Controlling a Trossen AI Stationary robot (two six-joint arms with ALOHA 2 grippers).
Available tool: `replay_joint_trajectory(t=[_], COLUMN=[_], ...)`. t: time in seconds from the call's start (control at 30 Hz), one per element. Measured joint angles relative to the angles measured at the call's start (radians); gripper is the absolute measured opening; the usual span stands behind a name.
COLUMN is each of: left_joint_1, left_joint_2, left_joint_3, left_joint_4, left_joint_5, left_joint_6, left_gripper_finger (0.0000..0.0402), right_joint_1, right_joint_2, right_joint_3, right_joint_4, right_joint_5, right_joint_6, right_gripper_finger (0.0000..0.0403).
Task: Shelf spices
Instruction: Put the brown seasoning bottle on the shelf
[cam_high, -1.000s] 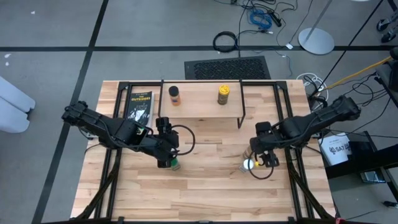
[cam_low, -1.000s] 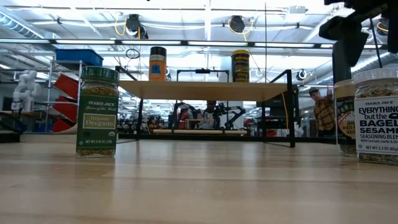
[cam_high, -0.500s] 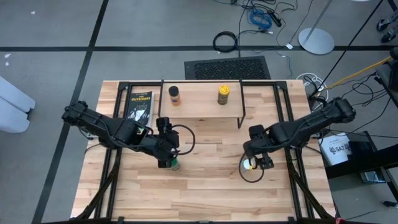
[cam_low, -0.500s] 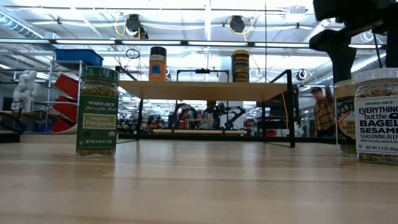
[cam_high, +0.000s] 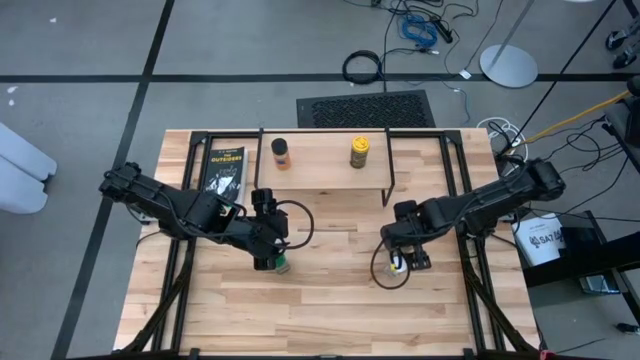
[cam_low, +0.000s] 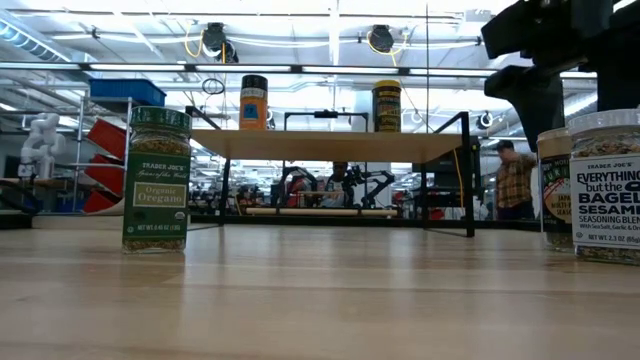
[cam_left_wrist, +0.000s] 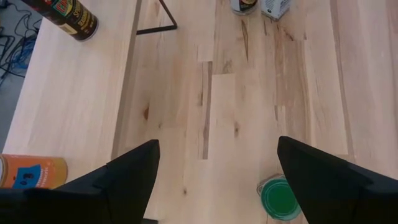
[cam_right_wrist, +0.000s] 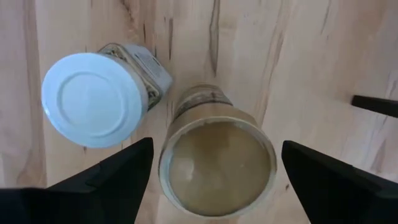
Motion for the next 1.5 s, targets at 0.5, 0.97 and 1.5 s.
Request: replay_joint_trajectory(t=[0.5, 0.97, 1.5], left_joint_1=[-0.001, -0.002, -0.006], left_joint_2=[0.000, 0.000, 0.000], left_joint_3=[0.000, 0.000, 0.000], left_joint_4=[-0.003, -0.004, -0.008], left_joint_5=[0.002, 0.002, 0.002], left_joint_6=[0.001, 0.001, 0.018], left_gripper_finger=[0.0336, 0.0336, 0.0336], right_joint_1=[-0.001, -0.005, -0.016], right_joint_2=[0.073, 0.091, 0.092], right_joint_3=[0.001, 0.008, 0.332], right_joint_4=[0.006, -0.009, -0.338], right_joint_5=[-0.023, -0.043, 0.030], right_joint_6=[0.043, 0.088, 0.095], right_gripper_finger=[0.0306, 0.0272, 0.0267])
